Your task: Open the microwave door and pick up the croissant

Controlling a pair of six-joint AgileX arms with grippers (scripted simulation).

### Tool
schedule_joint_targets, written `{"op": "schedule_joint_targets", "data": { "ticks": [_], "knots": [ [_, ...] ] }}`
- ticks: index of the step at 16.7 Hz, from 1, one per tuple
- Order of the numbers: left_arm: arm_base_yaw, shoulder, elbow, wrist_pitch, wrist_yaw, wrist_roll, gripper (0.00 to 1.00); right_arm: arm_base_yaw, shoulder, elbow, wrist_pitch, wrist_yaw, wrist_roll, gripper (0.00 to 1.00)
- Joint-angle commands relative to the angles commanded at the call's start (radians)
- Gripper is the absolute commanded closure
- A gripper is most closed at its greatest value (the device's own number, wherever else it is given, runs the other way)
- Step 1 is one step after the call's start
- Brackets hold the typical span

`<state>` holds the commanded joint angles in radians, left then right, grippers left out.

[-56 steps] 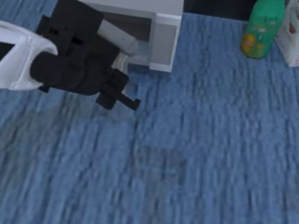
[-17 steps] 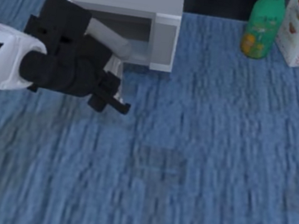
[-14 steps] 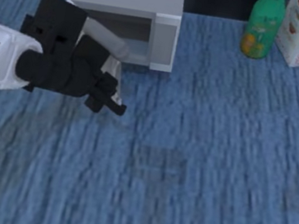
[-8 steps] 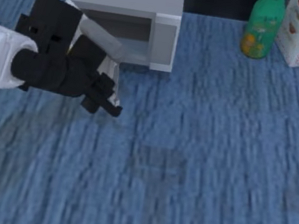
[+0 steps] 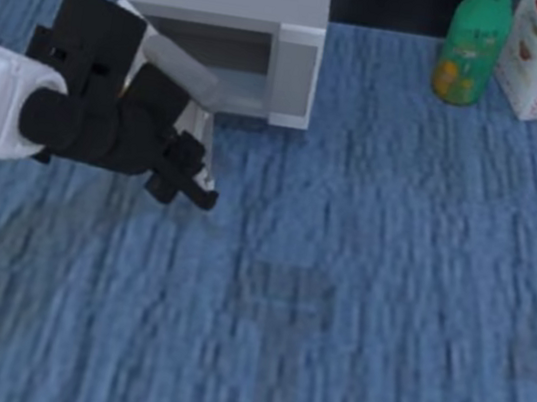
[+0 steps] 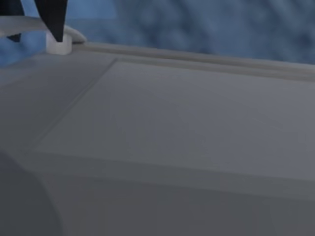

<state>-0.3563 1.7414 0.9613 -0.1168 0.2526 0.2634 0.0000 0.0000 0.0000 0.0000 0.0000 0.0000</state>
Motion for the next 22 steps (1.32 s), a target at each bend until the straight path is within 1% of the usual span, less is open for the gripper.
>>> {"op": "schedule_joint_targets", "data": {
  "ticks": [14, 16, 22],
  "knots": [
    [0.0, 0.0, 0.0, 0.0, 0.0, 0.0, 1.0, 0.0, 0.0, 0.0, 0.0, 0.0, 0.0, 0.0],
    [-0.006, 0.0, -0.002, -0.002, 0.009, -0.002, 1.0, 0.0, 0.0, 0.0, 0.0, 0.0, 0.0, 0.0],
    [0.027, -0.011, -0.008, -0.019, 0.049, 0.063, 1.0, 0.0, 0.0, 0.0, 0.0, 0.0, 0.0, 0.0]
  ]
}}
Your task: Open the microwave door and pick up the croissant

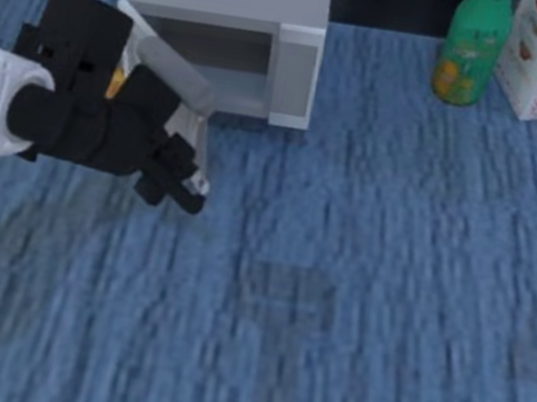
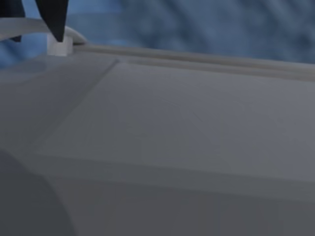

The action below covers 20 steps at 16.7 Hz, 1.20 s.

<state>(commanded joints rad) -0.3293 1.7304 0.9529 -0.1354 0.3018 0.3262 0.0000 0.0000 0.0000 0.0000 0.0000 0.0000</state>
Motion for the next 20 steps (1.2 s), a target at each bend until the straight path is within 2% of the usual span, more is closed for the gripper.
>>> {"op": "schedule_joint_targets", "data": {
  "ticks": [20],
  "knots": [
    [0.01, -0.002, -0.003, -0.006, 0.012, 0.018, 1.0, 0.0, 0.0, 0.0, 0.0, 0.0, 0.0, 0.0]
  ]
}}
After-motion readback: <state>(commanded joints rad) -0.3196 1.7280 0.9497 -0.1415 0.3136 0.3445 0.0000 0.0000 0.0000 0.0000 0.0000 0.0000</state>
